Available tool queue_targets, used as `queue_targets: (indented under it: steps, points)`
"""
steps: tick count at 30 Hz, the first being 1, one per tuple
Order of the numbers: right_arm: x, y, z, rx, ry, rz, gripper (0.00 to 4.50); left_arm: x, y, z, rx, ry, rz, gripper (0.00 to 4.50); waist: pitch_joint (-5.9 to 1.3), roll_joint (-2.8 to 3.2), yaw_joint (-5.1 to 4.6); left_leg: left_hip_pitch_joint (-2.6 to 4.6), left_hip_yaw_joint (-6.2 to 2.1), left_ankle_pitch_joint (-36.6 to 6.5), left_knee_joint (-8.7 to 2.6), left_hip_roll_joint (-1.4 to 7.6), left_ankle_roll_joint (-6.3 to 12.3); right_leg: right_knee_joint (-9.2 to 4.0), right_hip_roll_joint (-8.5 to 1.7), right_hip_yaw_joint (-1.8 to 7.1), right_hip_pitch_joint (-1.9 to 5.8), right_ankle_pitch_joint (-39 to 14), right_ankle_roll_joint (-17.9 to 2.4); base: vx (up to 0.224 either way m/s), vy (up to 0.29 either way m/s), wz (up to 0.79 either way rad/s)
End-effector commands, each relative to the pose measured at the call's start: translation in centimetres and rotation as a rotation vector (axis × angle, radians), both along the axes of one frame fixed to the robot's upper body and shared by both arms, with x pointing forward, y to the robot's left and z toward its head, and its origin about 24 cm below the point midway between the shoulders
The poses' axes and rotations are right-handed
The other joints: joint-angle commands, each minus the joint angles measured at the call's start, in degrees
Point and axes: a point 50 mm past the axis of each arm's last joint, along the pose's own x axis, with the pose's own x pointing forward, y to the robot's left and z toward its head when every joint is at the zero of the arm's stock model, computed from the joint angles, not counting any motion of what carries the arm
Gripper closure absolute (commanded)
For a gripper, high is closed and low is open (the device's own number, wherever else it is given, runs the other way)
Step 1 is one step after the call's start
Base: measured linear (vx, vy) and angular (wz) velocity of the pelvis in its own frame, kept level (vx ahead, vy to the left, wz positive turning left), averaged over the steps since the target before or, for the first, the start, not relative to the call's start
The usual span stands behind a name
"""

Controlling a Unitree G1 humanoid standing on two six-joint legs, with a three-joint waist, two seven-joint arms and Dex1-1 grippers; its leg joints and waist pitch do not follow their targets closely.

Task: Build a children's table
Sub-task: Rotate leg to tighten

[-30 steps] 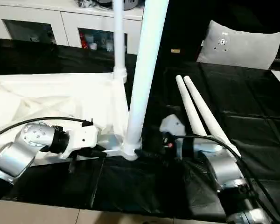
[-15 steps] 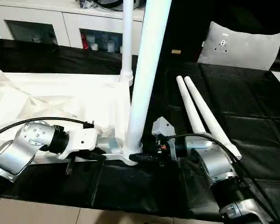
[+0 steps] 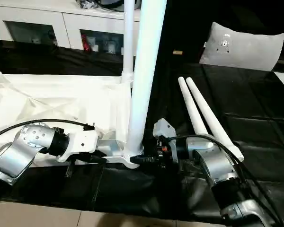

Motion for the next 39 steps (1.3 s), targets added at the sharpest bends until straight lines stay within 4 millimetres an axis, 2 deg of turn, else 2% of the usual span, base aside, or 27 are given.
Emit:
queue_targets:
  steps: [1, 2, 4, 6, 7, 8, 10, 11, 12, 13, 14, 15, 16, 18, 20, 21, 22, 23, 24, 25, 28, 30, 32, 33, 34, 36, 39]
  points:
    - [-1.1, 1.0, -1.0, 0.032, 0.079, -0.012, 1.75, -0.7, -1.0, -1.7, -0.001, 0.075, 0.054, 4.5, -2.76, 0.39, -0.09, -1.08, 2.18, -3.9, -3.86, -0.41, 3.49, -3.03, -2.06, 2.4, 3.98, -6.2, -14.6, 0.0, 0.0, 0.0]
    - [-1.4, 1.6, -1.5, 0.049, 0.089, -0.069, 1.75, -0.6, -1.4, -1.6, -0.033, 0.077, 0.109, 4.5, -2.66, 0.43, -0.06, -1.06, 2.23, -4.4, -4.04, -0.37, 3.04, -3.09, -2.05, 2.45, 3.95, -7.0, -14.2, 0.0, 0.0, 0.0]
    - [-1.7, 2.4, -1.9, 0.075, 0.102, -0.138, 1.75, -0.4, -2.0, -1.5, -0.064, 0.08, 0.172, 4.5, -2.26, 0.27, -0.08, -1.08, 2.17, -7.9, -4.35, -0.52, 2.29, -3.82, -2.02, 2.28, 3.83, -13.2, -12.7, 0.0, 0.0, 0.0]
    - [-1.8, 2.7, -2.1, 0.085, 0.111, -0.156, 1.75, -0.3, -2.2, -1.4, -0.069, 0.08, 0.192, 4.5, -1.58, 0.14, -0.46, -0.83, 1.88, -15.0, -4.68, -0.8, 1.54, -5.19, -2.04, 2.06, 3.24, -27.0, -8.1, 0.0, 0.0, 0.0]
    - [-2.0, 3.9, -2.7, 0.102, 0.126, -0.239, 1.76, 0.1, -3.0, -1.4, -0.092, 0.065, 0.261, 4.5, -1.52, 0.12, -0.54, -0.66, 1.75, -16.4, -4.72, -0.89, 1.48, -5.55, -2.08, 1.93, 3.06, -30.1, -6.9, 0.0, 0.0, 0.0]
    - [-1.9, 5.1, -3.2, 0.116, 0.133, -0.324, 1.76, 0.5, -3.8, -1.4, -0.119, 0.052, 0.325, 4.5, -1.51, 0.42, -0.79, -0.21, 1.63, -17.5, -4.63, -0.93, 1.0, -6.34, -2.27, 1.92, 2.44, -34.1, -4.7, 0.0, 0.0, 0.0]
    - [-1.9, 5.8, -3.5, 0.124, 0.14, -0.373, 1.76, 0.7, -4.4, -1.5, -0.138, 0.048, 0.365, 4.5, -1.31, 0.27, -1.16, -0.46, 1.47, -18.4, -4.74, -1.05, 0.44, -6.69, -2.24, 1.67, 2.38, -36.6, -3.4, 0.0, 0.0, 0.0]
    - [-1.3, 7.2, -3.5, 0.162, 0.167, -0.488, 1.76, 1.4, -5.9, -1.3, -0.179, 0.034, 0.459, 4.5, -1.54, 0.46, -1.63, -0.86, 0.94, -19.2, -4.98, -1.18, 0.34, -6.96, -2.37, 1.16, 2.93, -37.8, -1.8, 0.0, 0.0, 0.0]
    - [-1.3, 7.2, -3.5, 0.162, 0.167, -0.488, 1.76, 1.4, -5.9, -1.3, -0.179, 0.034, 0.459, 4.5, -1.54, 0.46, -1.63, -0.86, 0.94, -19.2, -4.98, -1.18, 0.34, -6.96, -2.37, 1.16, 2.93, -37.8, -1.8, 0.0, 0.0, 0.0]
    - [-1.1, 7.6, -3.5, 0.171, 0.177, -0.533, 1.76, 1.7, -6.4, -1.2, -0.192, 0.028, 0.498, 4.5, -1.42, 0.46, -2.18, -0.53, 0.99, -20.3, -4.98, -1.15, 0.39, -7.44, -2.17, 0.82, 2.45, -37.2, -2.0, 0.0, 0.0, 0.0]
    - [-0.6, 8.1, -3.4, 0.178, 0.179, -0.605, 1.76, 2.2, -7.4, -0.7, -0.226, 0.007, 0.568, 4.5, -1.58, 1.07, -2.58, -0.25, 0.78, -21.6, -4.99, -1.18, 0.81, -7.7, -2.22, 0.53, 2.49, -36.7, -2.1, 0.0, 0.0, 0.0]
    - [-0.5, 8.1, -3.4, 0.177, 0.177, -0.607, 1.76, 2.3, -7.4, -0.7, -0.227, 0.006, 0.569, 4.5, -1.5, 0.81, -2.82, -0.64, 0.76, -21.6, -5.15, -1.15, 1.07, -7.89, -2.15, 0.39, 2.73, -36.0, -2.0, 0.0, 0.0, 0.0]
    - [-0.3, 8.2, -3.3, 0.165, 0.158, -0.631, 1.76, 2.5, -7.8, -0.5, -0.241, 0.002, 0.589, 4.5, -1.65, 0.81, -2.82, -0.86, 0.62, -21.5, -5.23, -1.09, 1.18, -7.71, -2.19, 0.33, 2.98, -35.0, -2.1, 0.0, 0.0, 0.0]
    - [0.2, 8.2, -3.3, 0.159, 0.141, -0.679, 1.76, 2.7, -8.3, -0.1, -0.254, -0.007, 0.612, 4.5, -1.55, 0.85, -2.99, -0.63, 0.86, -22.1, -5.2, -1.06, 1.69, -7.9, -2.07, 0.53, 2.42, -33.1, -2.7, 0.0, 0.0, 0.0]
    - [0.4, 8.3, -3.3, 0.183, 0.159, -0.684, 1.76, 2.9, -8.4, 0.1, -0.242, -0.027, 0.602, 4.5, -1.73, 0.83, -3.02, -0.87, 0.87, -21.2, -5.33, -1.01, 2.46, -7.69, -2.19, 0.78, 2.61, -30.8, -3.6, 0.0, 0.0, 0.0]
    - [0.3, 8.2, -3.4, 0.174, 0.151, -0.683, 1.41, 2.9, -8.3, 0.0, -0.221, -0.037, 0.586, 4.5, -2.03, 1.11, -2.84, -1.01, 0.92, -19.8, -5.33, -0.89, 2.49, -7.38, -2.26, 0.97, 2.82, -28.6, -4.3, 0.0, 0.0, 0.0]
    - [0.3, 8.1, -3.5, 0.168, 0.15, -0.686, 1.2, 2.9, -8.1, -0.2, -0.204, -0.043, 0.577, 4.5, -2.01, 0.78, -2.82, -1.05, 1.11, -19.1, -5.37, -0.76, 2.56, -7.21, -2.21, 1.15, 2.75, -26.6, -5.1, 0.0, 0.0, 0.0]
    - [0.3, 7.9, -3.5, 0.168, 0.146, -0.697, 1.03, 2.8, -7.9, -0.3, -0.184, -0.048, 0.576, 4.5, -1.99, 0.86, -2.72, -1.05, 1.15, -18.8, -5.38, -0.77, 2.55, -7.06, -2.2, 1.22, 2.75, -26.0, -5.5, 0.0, 0.0, 0.0]
    - [0.3, 7.9, -3.5, 0.168, 0.146, -0.698, 1.03, 2.8, -7.8, -0.3, -0.183, -0.048, 0.576, 4.5, -2.08, 0.63, -2.8, -1.14, 1.19, -18.6, -5.4, -0.71, 2.55, -6.96, -2.21, 1.26, 2.86, -25.5, -5.7, 0.0, 0.0, 0.0]
    - [0.3, 7.5, -3.5, 0.181, 0.145, -0.715, 0.97, 2.8, -7.4, -0.6, -0.158, -0.053, 0.572, 4.5, -2.18, 0.78, -2.71, -1.39, 1.17, -17.1, -5.47, -0.66, 2.48, -6.69, -2.34, 1.36, 3.13, -24.0, -6.2, 0.0, 0.0, 0.0]
    - [0.4, 6.8, -3.1, 0.204, 0.12, -0.723, 0.68, 2.6, -6.6, -0.8, -0.137, -0.057, 0.57, 4.5, -2.27, 0.72, -2.93, -1.42, 1.26, -17.3, -5.44, -0.6, 2.36, -6.66, -2.33, 1.46, 3.05, -24.2, -6.5, 0.0, 0.0, 0.0]
    - [0.4, 6.1, -2.7, 0.218, 0.093, -0.716, 0.56, 2.6, -6.0, -1.0, -0.123, -0.056, 0.566, 4.5, -2.34, 1.1, -2.97, -1.43, 1.24, -17.0, -5.43, -0.59, 2.23, -6.55, -2.3, 1.52, 3.1, -23.3, -6.8, 0.0, 0.0, 0.0]
    - [0.2, 5.5, -2.4, 0.234, 0.076, -0.701, 0.53, 2.5, -5.5, -1.2, -0.112, -0.054, 0.55, 4.5, -2.57, 0.87, -3.02, -1.74, 1.38, -15.0, -5.27, -0.67, 2.76, -6.31, -2.26, 1.62, 3.39, -21.0, -7.4, 0.0, 0.0, 0.0]
    - [-0.1, 4.3, -1.9, 0.239, 0.049, -0.662, 0.36, 2.4, -4.8, -1.5, -0.096, -0.047, 0.52, 4.5, -2.65, 0.75, -2.95, -1.78, 1.51, -13.2, -5.1, -0.66, 2.98, -6.08, -2.25, 1.79, 3.35, -19.2, -8.1, 0.0, 0.0, 0.0]
    - [-0.1, 4.3, -1.9, 0.239, 0.049, -0.662, 0.22, 2.4, -4.8, -1.5, -0.096, -0.047, 0.52, 4.5, -2.61, 0.83, -2.79, -1.86, 1.48, -12.5, -5.05, -0.68, 3.15, -5.96, -2.12, 1.81, 3.49, -18.4, -8.3, 0.0, 0.0, 0.0]
    - [-0.5, 3.1, -1.5, 0.217, 0.017, -0.596, 0.14, 2.4, -4.1, -1.7, -0.081, -0.041, 0.485, 4.5, -2.85, 0.92, -2.8, -1.93, 1.59, -11.0, -4.84, -0.61, 3.49, -5.49, -2.17, 1.91, 3.61, -15.8, -9.4, 0.0, 0.0, 0.0]
    - [-0.8, 1.4, -1.1, 0.164, -0.018, -0.503, 0.05, 2.2, -3.3, -1.9, -0.064, -0.032, 0.43, 4.5, -3.21, 0.82, -2.28, -1.76, 1.9, -5.1, -4.32, -0.66, 4.8, -4.55, -1.91, 1.94, 3.91, -7.2, -12.3, 0.023, -0.008, 0.0]
